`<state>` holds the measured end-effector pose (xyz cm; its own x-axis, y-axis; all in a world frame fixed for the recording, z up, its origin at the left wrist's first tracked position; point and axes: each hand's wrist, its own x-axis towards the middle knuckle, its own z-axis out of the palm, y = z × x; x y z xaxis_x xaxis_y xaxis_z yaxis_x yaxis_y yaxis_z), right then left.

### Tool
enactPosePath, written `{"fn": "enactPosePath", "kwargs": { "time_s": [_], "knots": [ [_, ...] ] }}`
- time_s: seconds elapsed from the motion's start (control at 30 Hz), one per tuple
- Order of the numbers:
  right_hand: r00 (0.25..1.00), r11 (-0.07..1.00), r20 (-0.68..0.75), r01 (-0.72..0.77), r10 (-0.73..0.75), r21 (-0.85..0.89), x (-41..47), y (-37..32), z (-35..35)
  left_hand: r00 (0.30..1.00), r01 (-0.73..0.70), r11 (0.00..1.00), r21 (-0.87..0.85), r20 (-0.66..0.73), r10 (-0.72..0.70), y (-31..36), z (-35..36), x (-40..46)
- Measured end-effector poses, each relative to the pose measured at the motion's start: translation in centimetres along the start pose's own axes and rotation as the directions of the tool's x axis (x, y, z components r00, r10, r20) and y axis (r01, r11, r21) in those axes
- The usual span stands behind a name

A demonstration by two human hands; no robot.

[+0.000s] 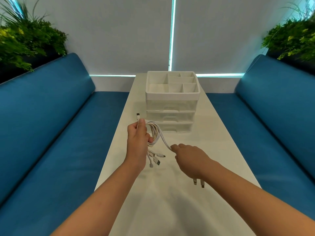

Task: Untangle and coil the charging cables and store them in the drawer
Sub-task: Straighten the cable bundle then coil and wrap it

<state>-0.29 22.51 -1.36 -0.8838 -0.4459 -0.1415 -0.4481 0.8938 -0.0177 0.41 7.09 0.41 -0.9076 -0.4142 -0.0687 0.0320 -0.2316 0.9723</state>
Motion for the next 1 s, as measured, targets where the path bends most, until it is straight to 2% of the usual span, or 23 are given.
{"fn": "enactPosePath", "kwargs": {
  "time_s": [0.07,0.17,0.33,0.47,0.57,0.67,0.77,0.87,1.0],
  "knots": [
    [0.998,0.998,-0.041,0.035,-0.037,-0.053,-0.1,0.0,0.2,0.999,0.044,0.995,-0.089,0.003,-0.043,0.2,-0.3,0.2],
    [0.997,0.997,-0.056,0.043,-0.046,-0.058,-0.1,0.4,-0.1,0.999,0.040,0.995,-0.095,0.014,-0.039,0.3,-0.6,0.4],
    [0.999,0.990,0.032,0.024,-0.029,0.141,0.0,0.4,-0.1,1.000,-0.017,0.998,-0.059,0.004,0.017,0.6,-0.5,0.4],
    [0.999,0.975,-0.021,0.030,-0.025,0.222,-1.2,-1.0,0.2,0.999,-0.044,0.998,-0.044,-0.006,0.044,0.9,-0.1,0.6],
    [0.998,0.991,-0.031,0.060,-0.057,0.117,-1.6,-2.1,0.1,0.998,-0.070,0.997,0.038,-0.005,0.070,0.7,0.2,0.5],
    [0.992,0.988,-0.074,0.090,-0.099,-0.124,-1.1,-2.6,-0.7,0.996,-0.088,0.993,0.082,-0.015,0.089,0.3,0.3,0.4],
    [0.967,0.944,-0.130,0.178,-0.221,-0.279,-0.9,-3.2,-2.4,0.996,-0.088,0.988,0.125,0.006,0.088,-0.2,0.5,0.2],
    [0.912,0.875,-0.104,0.343,-0.397,-0.341,-0.5,-3.3,-4.0,0.996,-0.041,0.989,0.141,0.082,0.030,-0.7,0.5,-0.5],
    [0.843,0.813,-0.074,0.487,-0.533,-0.319,0.3,-2.4,-5.5,0.958,0.057,0.985,0.164,0.270,-0.101,-0.7,0.0,-1.3]
  ]
}}
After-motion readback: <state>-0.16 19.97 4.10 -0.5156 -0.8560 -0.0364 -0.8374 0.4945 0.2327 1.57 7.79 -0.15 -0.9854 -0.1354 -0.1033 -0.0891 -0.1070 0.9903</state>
